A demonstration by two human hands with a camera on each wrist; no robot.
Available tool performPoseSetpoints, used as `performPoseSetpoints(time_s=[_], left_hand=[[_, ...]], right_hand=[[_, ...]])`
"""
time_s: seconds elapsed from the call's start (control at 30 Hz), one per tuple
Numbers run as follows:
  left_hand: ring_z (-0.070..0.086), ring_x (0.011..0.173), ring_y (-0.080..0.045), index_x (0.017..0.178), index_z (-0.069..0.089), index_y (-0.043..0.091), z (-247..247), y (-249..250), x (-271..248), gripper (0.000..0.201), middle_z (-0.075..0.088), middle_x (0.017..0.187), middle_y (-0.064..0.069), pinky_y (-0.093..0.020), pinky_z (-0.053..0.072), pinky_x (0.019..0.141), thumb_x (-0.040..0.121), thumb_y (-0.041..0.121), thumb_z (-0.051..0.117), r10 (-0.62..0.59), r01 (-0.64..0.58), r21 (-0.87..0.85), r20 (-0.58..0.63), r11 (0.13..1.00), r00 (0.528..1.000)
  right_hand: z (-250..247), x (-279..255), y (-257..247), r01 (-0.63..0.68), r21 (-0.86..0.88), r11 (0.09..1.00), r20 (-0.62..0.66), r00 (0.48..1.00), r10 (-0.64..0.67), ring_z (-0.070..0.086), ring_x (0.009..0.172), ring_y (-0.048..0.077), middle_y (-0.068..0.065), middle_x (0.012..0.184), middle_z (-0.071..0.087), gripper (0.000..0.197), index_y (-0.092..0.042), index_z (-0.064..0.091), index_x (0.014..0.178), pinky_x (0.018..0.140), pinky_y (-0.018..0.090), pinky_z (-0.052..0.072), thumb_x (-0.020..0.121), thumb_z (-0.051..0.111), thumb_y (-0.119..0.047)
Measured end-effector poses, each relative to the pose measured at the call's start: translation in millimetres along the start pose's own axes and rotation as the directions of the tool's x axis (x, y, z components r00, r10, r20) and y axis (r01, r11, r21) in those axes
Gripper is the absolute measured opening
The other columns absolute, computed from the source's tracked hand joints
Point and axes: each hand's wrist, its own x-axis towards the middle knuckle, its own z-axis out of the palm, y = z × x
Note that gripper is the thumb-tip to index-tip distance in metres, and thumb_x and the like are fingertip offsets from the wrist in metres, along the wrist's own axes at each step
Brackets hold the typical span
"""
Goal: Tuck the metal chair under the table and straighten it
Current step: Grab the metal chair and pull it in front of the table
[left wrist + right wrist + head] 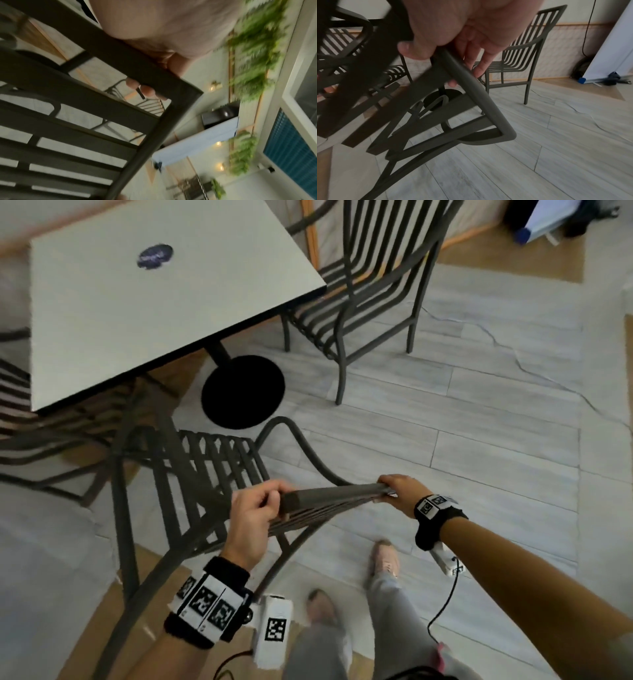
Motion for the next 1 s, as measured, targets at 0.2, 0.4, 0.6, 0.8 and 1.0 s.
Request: performPoseSetpoints(time_s=[0.2, 0.4, 0.6, 0.8, 1.0], left_hand=[[0.057, 0.063, -0.015, 0.046, 0.067, 0.019, -101, -3, -56, 0.04, 0.06, 0.052, 0.007, -0.023, 0.045, 0.069, 0.084, 0.023, 0.052, -0.002, -0.079, -0.179, -0.413, 0.981, 0.911], [0.056, 0.05, -0.011, 0.052, 0.066, 0.016, -166, -10, -91, 0.036, 0.062, 0.054, 0.004, -0.019, 0.043, 0.05, 0.084, 0.014, 0.05, -0.048, -0.127, -0.285, -0.535, 0.95, 0.843], [0.047, 0.036, -0.012, 0.068, 0.053, 0.007, -195, -12, -102, 0.061, 0.056, 0.062, -0.005, -0.018, 0.035, 0.035, 0.035, 0.05, 0.082, -0.078, -0.311, -0.483, -0.629, 0.818, 0.774], [0.048, 0.036, -0.009, 0.035, 0.06, 0.017, -176, -28, -111, 0.044, 0.058, 0.041, 0.006, -0.017, 0.038, 0.04, 0.018, 0.054, 0.078, -0.132, -0.389, -0.575, -0.664, 0.72, 0.736], [0.059, 0.048, -0.021, 0.049, 0.056, 0.009, -189, -91, -112, 0.045, 0.062, 0.043, -0.003, -0.023, 0.052, 0.06, 0.025, 0.042, 0.075, -0.313, -0.384, -0.637, -0.709, 0.668, 0.632]], right_hand=[[30, -1, -42, -0.079, -0.096, 0.992, 0.07, 0.994, 0.086, 0.062, 0.092, 0.031, 0.011, 0.096, 0.069, 0.023, -0.016, 0.063, 0.094, 0.077, 0.039, 0.048, 0.084, 0.065, -0.037], [39, -10, -85, 0.057, -0.122, 0.991, 0.029, 0.998, -0.054, 0.063, 0.086, 0.032, 0.011, 0.088, 0.069, 0.008, -0.014, 0.065, 0.084, 0.068, 0.034, 0.043, 0.084, 0.057, -0.012], [-28, -12, -115, 0.115, -0.249, 0.962, -0.231, 0.957, -0.174, 0.063, 0.073, 0.032, 0.009, 0.075, 0.068, 0.009, -0.015, 0.061, 0.074, 0.057, 0.04, 0.052, 0.074, 0.061, -0.006], [-68, -39, -127, 0.138, -0.493, 0.859, -0.332, 0.882, -0.333, 0.057, 0.043, 0.033, 0.009, 0.055, 0.062, 0.022, -0.009, 0.059, 0.063, 0.048, 0.032, 0.043, 0.056, 0.076, 0.005], [-69, -59, -139, 0.195, -0.556, 0.808, -0.281, 0.871, -0.403, 0.061, 0.045, 0.026, -0.001, 0.059, 0.067, 0.02, -0.018, 0.067, 0.069, 0.041, 0.024, 0.036, 0.056, 0.081, -0.009]])
